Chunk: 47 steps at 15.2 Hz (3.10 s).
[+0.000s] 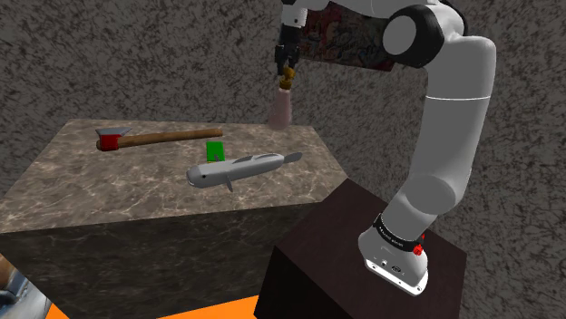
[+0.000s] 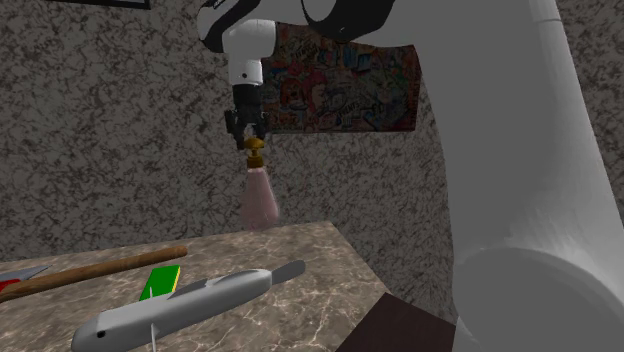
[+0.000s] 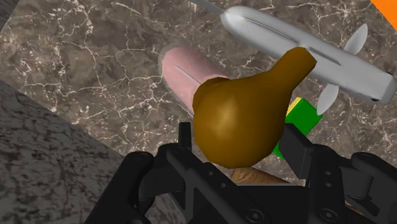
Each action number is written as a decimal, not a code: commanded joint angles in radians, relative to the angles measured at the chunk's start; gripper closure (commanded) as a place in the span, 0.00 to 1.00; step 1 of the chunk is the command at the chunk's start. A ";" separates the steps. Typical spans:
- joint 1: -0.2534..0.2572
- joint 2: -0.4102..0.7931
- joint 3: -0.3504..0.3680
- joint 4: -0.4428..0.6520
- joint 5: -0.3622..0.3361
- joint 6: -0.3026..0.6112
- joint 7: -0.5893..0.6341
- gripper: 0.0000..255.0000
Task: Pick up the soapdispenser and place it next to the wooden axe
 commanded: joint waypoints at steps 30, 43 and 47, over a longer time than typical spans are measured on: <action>0.163 0.207 0.078 0.081 0.026 0.139 0.232 1.00; 0.164 0.208 0.078 0.069 0.026 0.152 0.231 0.00; 0.153 0.224 0.077 0.195 0.026 0.043 0.236 0.00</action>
